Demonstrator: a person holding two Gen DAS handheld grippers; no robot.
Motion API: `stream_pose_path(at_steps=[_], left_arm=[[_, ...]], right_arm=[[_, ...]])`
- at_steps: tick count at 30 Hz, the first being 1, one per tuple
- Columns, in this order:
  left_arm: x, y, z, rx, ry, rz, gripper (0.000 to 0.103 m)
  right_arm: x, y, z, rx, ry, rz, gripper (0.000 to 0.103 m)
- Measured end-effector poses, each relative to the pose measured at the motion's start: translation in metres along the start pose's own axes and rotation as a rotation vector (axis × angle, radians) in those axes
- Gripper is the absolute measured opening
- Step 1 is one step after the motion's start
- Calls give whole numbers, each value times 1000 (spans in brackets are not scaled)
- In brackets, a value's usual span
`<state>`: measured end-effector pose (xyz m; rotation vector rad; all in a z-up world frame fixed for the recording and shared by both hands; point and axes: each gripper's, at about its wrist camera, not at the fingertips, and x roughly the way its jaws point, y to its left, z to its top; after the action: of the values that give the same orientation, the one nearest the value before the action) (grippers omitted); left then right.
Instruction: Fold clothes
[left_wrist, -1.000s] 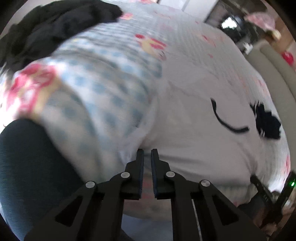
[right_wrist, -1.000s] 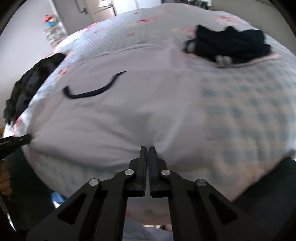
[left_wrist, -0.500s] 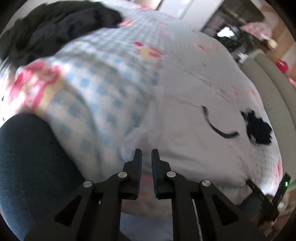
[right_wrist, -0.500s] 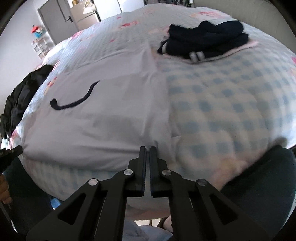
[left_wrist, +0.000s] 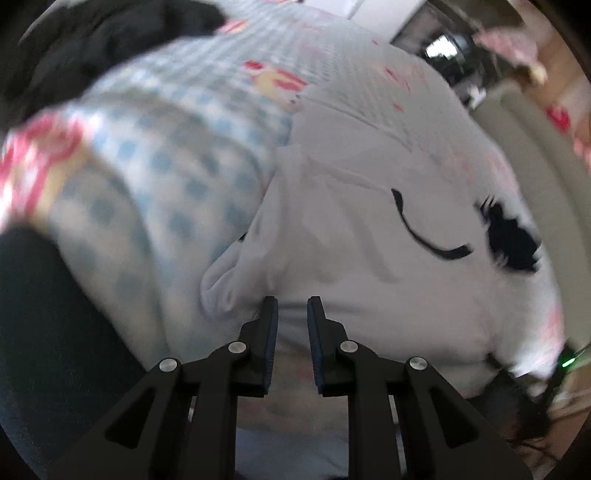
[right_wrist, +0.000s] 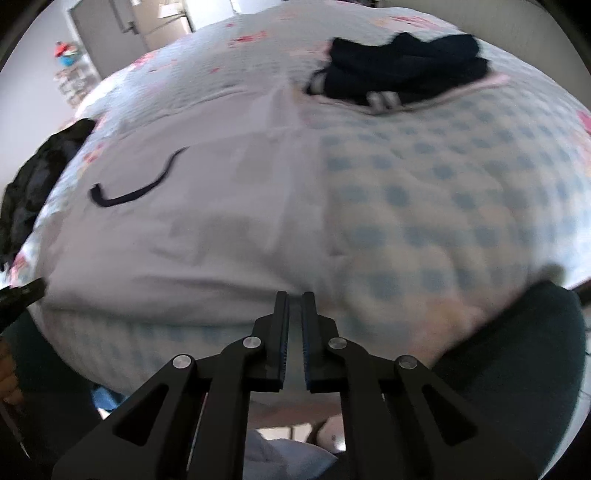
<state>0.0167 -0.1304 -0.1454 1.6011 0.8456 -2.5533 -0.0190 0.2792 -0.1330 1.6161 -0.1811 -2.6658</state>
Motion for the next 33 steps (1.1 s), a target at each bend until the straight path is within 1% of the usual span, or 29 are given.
stream_pose_path(at_steps=[1,3,5,6,7,8,9,10,11,12,13,15,16,17,18,19,21,22,24,27,28,31,33], left_arm=[[-1,2,-2,-10,15,-22,20],[-2,-3,-11,15,38,-79,24],[1,-9,-20,29,51,-143,26],[5,-11,-21,28,54,-142,26],[9,-13,-22,25,56,-133,26],[12,-12,-21,11,51,-91,26],[14,-11,-20,-7,44,-42,26],[16,-8,-16,-22,40,7,28],[14,-5,-14,-34,30,37,28],[12,-3,-12,-45,19,62,28],[7,-1,-12,-42,3,85,28],[-3,2,-12,-27,-33,128,30],[-8,4,-13,-27,-48,149,29],[-12,7,-13,-34,-60,151,29],[-18,13,-13,-52,-64,107,29],[-19,15,-13,-59,-59,56,30],[-20,16,-13,-66,-46,-44,32],[-19,15,-13,-61,-38,-78,36],[-12,8,-17,-45,-18,-128,40],[0,1,-19,-31,12,-155,41],[4,-2,-20,-14,18,-148,38],[10,-12,-19,52,16,-108,38],[8,-13,-23,43,16,-110,39]], right_arm=[[-4,-4,1,15,-14,30,13],[-13,-11,1,51,-33,173,13],[-15,-6,3,34,-38,234,13],[-15,-2,3,13,-37,251,13],[-13,3,3,-4,-29,251,13],[-10,8,2,-16,-19,244,13],[-3,11,1,-22,-2,219,13],[5,13,1,-25,19,183,13],[12,12,0,-29,24,123,11],[17,7,0,-18,26,80,2],[17,2,1,7,31,80,0],[9,-2,1,13,16,35,0],[4,0,1,-10,-1,-21,8],[-1,0,0,-28,-20,-71,12],[-7,-2,0,-38,-38,-112,17],[-11,-6,0,-21,-41,-88,17],[-18,-17,2,41,-30,26,19],[-19,-17,2,50,-27,70,21],[-21,-12,4,48,-23,146,23],[-18,3,2,20,-24,203,27],[-17,8,2,7,-24,209,28],[-11,23,2,-31,-20,216,28],[-5,30,2,-54,-10,197,28]])
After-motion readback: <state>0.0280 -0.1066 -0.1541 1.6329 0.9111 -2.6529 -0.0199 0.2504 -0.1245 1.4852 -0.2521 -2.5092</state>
